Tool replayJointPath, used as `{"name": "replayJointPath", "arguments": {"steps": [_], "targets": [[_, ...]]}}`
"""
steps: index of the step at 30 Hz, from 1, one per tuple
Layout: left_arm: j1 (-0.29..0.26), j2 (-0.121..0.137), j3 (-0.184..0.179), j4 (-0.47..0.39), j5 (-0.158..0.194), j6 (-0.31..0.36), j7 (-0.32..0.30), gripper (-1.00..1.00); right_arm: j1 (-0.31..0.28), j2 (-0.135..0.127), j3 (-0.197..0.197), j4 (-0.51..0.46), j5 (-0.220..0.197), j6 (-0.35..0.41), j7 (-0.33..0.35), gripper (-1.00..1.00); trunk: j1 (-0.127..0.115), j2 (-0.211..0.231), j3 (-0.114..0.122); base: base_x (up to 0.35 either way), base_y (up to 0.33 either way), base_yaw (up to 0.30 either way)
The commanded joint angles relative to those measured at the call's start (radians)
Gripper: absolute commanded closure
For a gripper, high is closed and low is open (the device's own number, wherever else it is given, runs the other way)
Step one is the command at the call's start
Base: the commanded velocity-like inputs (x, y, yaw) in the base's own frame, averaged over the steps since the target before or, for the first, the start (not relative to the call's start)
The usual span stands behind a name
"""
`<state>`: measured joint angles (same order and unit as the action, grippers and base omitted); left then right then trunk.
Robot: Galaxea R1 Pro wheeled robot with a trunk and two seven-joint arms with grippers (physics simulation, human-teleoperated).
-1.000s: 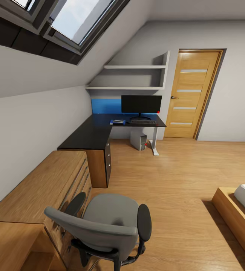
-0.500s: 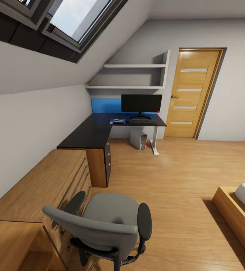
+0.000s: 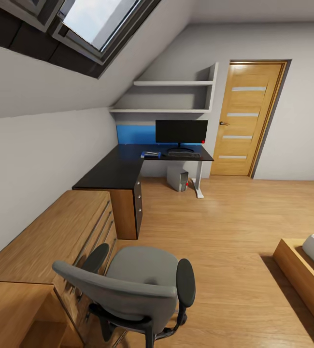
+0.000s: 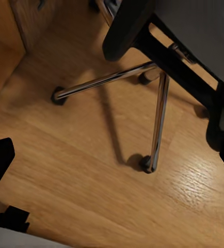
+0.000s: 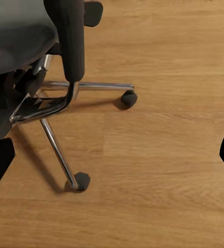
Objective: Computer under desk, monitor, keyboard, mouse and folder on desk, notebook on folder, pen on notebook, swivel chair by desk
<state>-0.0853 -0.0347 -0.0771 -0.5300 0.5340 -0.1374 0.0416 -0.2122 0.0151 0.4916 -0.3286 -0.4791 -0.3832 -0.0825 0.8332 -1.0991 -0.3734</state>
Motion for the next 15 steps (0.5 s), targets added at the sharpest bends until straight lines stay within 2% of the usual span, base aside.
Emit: {"name": "replayJointPath", "arguments": {"steps": [1, 8, 15], "targets": [[-0.001, 0.001, -0.007, -0.011, 0.011, 0.001, 0.006, -1.00, -0.002, 0.001, 0.008, -0.004, -0.004, -0.001, -0.008, -1.00, 0.004, -0.008, -0.004, 0.000, 0.000, 0.000], [-0.001, 0.002, -0.007, -0.054, 0.011, 0.023, 0.009, -1.00, -0.006, 0.018, 0.008, -0.019, -0.004, 0.006, -0.008, -1.00, 0.031, -0.057, -0.026, 0.000, 0.000, 0.000], [-0.001, 0.008, 0.000, -0.053, 0.014, 0.018, 0.009, -1.00, -0.006, 0.018, 0.007, -0.006, -0.004, -0.018, -0.008, -1.00, 0.058, -0.106, -0.048, 0.000, 0.000, 0.000]]}}
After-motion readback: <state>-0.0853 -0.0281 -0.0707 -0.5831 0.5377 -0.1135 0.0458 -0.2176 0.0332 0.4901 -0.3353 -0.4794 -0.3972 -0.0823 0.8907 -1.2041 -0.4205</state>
